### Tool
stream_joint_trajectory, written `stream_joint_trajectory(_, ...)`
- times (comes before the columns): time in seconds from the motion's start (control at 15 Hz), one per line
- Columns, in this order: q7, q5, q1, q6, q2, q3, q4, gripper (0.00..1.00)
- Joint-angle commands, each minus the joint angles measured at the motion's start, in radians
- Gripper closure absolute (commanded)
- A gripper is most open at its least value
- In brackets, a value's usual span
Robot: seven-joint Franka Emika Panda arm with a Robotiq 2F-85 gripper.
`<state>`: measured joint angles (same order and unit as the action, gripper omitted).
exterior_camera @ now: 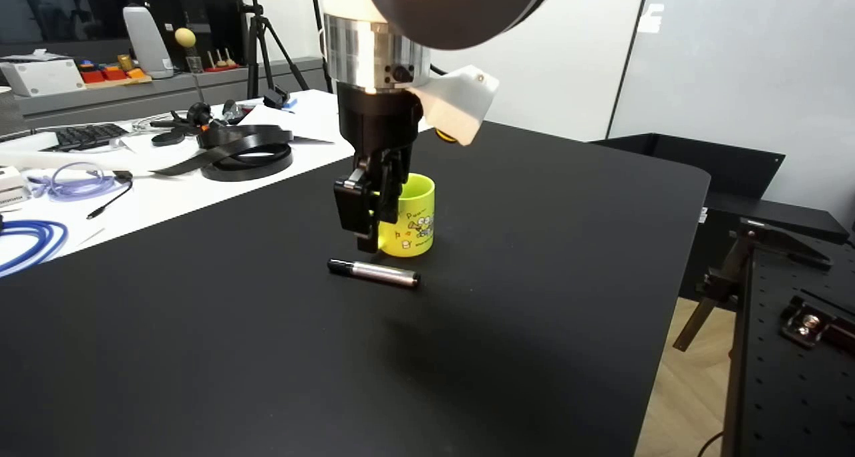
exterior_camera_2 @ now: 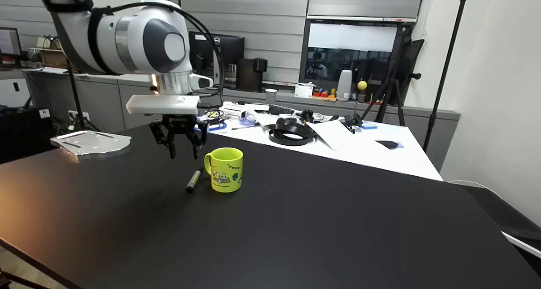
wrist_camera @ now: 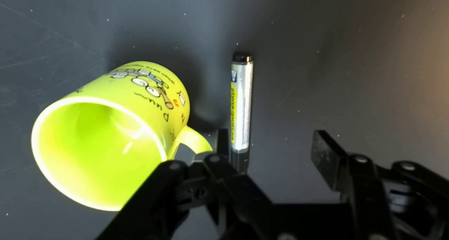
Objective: Remove the marker from the mug cup and put it on the table
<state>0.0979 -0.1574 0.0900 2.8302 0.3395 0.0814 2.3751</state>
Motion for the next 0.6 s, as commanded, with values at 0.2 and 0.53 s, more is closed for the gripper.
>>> stream_joint_trajectory(0.2, -0.022, 0.0, 0.013, -0.169, -0.048, -0.015, -0.011, 0.0)
stream_joint_trajectory(0.53, -0.03, 0.001, 0.006, -0.307, -0.089, -0.02, -0.024, 0.0)
